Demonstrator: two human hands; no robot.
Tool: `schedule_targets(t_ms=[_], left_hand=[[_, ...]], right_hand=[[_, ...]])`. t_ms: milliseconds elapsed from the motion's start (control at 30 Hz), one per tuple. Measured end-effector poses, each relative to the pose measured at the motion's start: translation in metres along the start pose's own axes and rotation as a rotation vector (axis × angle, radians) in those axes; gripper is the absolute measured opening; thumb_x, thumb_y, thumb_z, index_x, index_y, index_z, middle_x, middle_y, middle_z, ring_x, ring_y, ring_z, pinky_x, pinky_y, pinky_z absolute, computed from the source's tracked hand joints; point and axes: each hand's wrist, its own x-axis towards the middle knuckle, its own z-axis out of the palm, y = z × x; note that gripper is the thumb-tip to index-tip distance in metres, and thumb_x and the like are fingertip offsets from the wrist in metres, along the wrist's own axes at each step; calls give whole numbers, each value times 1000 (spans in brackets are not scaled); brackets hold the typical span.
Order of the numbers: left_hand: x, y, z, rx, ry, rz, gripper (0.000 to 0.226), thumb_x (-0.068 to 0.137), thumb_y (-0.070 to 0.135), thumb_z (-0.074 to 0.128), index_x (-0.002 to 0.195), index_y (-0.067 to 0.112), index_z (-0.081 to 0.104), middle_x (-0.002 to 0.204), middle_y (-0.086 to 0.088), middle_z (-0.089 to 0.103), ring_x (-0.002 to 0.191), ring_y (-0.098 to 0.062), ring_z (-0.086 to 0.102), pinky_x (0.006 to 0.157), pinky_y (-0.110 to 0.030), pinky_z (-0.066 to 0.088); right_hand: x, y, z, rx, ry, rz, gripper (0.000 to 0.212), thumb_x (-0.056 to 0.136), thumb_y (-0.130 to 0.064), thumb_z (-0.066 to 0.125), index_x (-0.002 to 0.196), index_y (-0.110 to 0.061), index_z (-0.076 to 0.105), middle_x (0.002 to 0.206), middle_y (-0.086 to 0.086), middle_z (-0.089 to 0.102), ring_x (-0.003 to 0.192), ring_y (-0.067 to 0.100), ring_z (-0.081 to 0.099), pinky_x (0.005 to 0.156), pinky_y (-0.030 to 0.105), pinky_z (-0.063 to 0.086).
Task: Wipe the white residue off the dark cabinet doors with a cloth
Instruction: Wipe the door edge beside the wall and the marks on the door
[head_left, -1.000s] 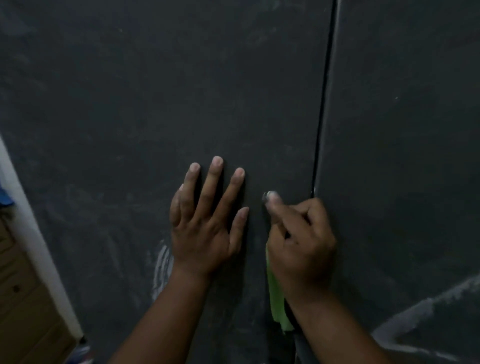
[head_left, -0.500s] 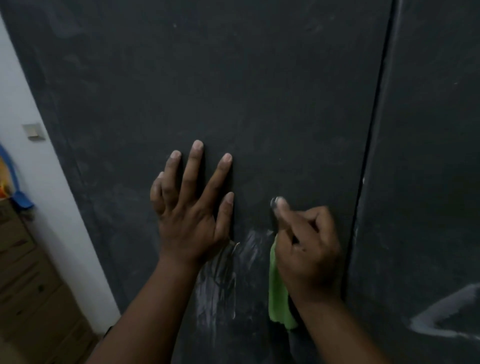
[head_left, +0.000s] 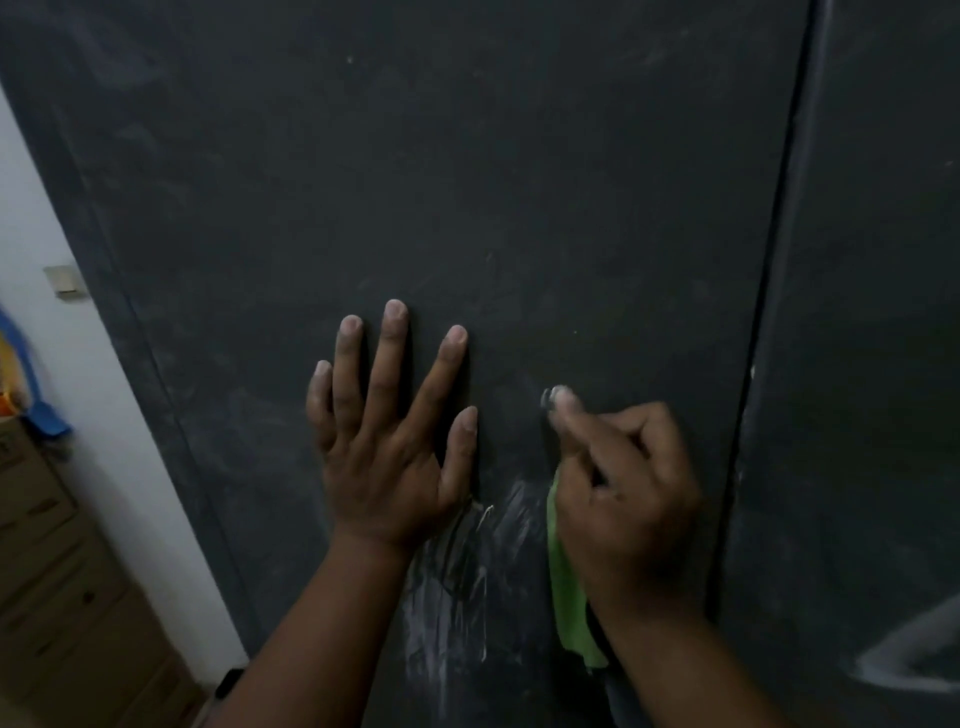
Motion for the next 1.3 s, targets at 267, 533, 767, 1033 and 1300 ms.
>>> schedule_targets(t_ms=[267,533,767,1033,1300], left_hand=[[-1,-2,-1,-28,2,4,62,102,51,45,161,35,35,172,-6,23,159,-33,17,125,-52,17],[0,-1,-3,-48,2,0,61,102,49,46,160,35,36,171,-6,25,159,-32,18,126,-52,18],[-3,-4,-1,-72,1,0,61,102,48,47,160,35,36,171,-6,24,160,-32,17,126,-52,17],[-4,-4,1,-82,1,2,60,103,47,44,161,34,36,172,-7,24,160,-32,17,126,-53,17],[-7,-8,2,-97,-3,21,62,102,44,46,162,32,35,172,-7,23,160,-33,16,126,-53,16]], right_hand=[[2,17,-14,-87,13,47,17,93,-14,79,107,-24,80,78,-2,51,61,15,47,50,35,39],[-11,-13,10,-27,-71,-1,14,99,-19,70,108,-19,81,79,-2,52,62,13,47,55,24,37],[-5,7,-8,-89,33,49,13,94,-14,77,106,-19,80,79,-2,49,62,12,42,56,21,35],[-11,-24,21,-15,-44,11,17,101,-17,67,111,-17,80,83,-5,47,67,7,44,65,11,32],[-23,0,-7,-116,-36,61,15,95,-16,73,106,-22,81,79,-2,51,64,10,44,58,19,33]])
